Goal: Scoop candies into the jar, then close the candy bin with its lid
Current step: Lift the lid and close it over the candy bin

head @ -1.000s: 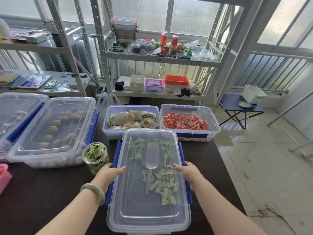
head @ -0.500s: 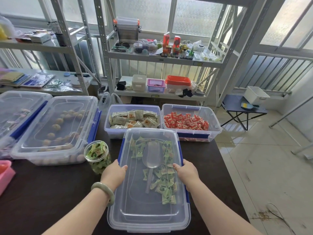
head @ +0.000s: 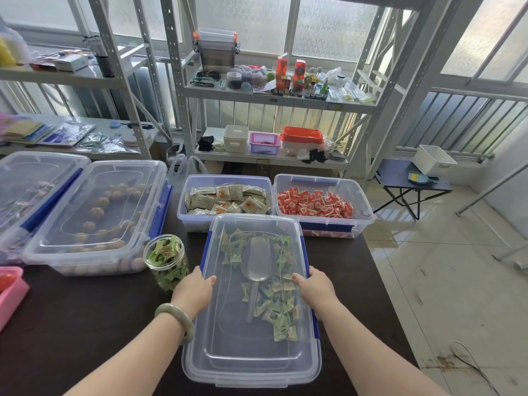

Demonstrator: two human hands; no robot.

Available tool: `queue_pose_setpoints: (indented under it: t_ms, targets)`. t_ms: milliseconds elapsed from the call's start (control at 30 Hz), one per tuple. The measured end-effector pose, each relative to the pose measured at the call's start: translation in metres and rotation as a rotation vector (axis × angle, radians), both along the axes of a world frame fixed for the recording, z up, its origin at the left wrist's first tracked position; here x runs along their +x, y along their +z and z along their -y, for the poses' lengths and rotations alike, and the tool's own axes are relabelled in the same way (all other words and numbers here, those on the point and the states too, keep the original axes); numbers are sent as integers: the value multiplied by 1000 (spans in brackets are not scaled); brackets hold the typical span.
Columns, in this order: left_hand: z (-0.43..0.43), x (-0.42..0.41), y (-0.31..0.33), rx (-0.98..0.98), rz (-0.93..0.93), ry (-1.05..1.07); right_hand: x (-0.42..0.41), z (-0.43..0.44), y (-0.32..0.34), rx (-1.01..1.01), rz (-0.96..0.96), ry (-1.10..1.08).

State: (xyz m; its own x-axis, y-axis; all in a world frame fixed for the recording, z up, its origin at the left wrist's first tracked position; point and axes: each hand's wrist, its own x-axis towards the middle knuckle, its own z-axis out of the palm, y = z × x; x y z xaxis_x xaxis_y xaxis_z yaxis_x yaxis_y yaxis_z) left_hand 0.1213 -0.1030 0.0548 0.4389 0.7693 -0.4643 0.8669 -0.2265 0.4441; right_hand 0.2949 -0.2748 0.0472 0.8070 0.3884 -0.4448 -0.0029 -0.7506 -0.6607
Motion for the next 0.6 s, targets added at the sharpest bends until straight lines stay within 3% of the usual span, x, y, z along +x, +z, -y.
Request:
queue_pose_setpoints:
  t_ms: [400,600]
  targets:
    - [3,-27,-4,-10,102,-88,-14,16,6,-13,0,91]
    - [3,-44,-2,18,174,-139,-22,24,14,-168,49,133]
